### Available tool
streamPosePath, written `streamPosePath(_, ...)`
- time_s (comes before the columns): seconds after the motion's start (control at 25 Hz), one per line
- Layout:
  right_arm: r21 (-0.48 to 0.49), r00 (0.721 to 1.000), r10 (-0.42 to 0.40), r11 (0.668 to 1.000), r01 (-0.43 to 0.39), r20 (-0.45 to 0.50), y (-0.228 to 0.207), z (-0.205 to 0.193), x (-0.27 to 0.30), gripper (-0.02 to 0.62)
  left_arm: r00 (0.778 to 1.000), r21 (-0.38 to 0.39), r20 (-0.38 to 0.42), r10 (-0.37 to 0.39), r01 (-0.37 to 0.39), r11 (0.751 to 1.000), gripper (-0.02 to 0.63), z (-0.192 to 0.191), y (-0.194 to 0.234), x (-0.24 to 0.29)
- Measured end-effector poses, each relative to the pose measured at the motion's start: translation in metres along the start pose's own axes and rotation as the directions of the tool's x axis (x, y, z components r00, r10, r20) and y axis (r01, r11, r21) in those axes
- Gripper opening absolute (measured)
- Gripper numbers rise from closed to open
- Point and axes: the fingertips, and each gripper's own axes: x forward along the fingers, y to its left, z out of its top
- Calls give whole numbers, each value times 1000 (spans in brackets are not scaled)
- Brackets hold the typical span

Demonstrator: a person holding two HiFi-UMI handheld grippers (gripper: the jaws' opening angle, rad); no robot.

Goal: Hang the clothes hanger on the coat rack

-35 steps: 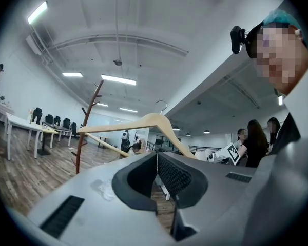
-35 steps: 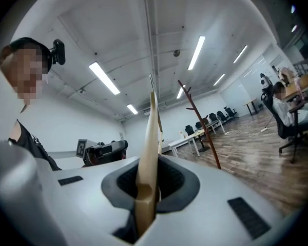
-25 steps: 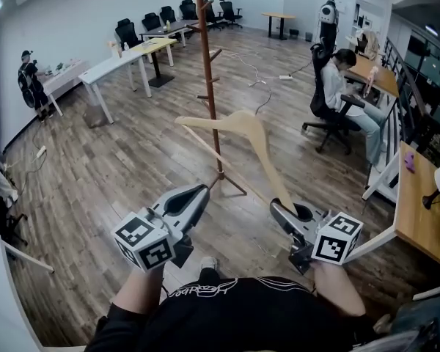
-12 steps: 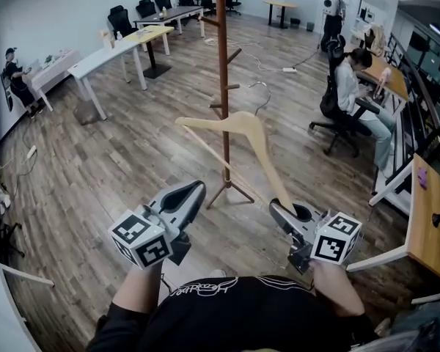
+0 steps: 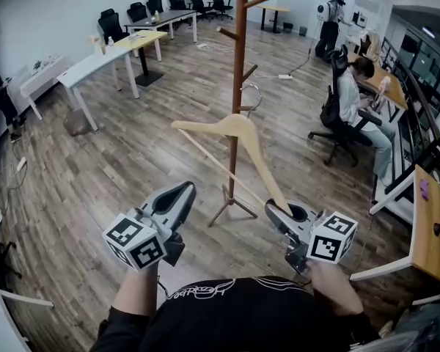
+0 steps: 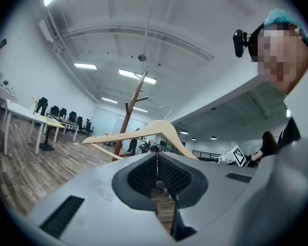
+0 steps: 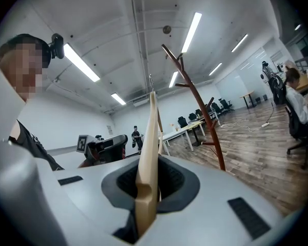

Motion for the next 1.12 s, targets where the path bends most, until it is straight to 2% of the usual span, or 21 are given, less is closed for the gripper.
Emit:
streamPosePath(0.4, -18, 1000, 2, 1000, -1, 21, -45, 33, 37, 55, 1000, 29, -14, 7, -6, 1000, 9, 9, 42, 37)
streamPosePath(1.12, -119, 999, 30, 993, -28, 11, -153, 126, 101, 55, 999, 4, 11, 33, -33, 999, 9, 26, 117, 140)
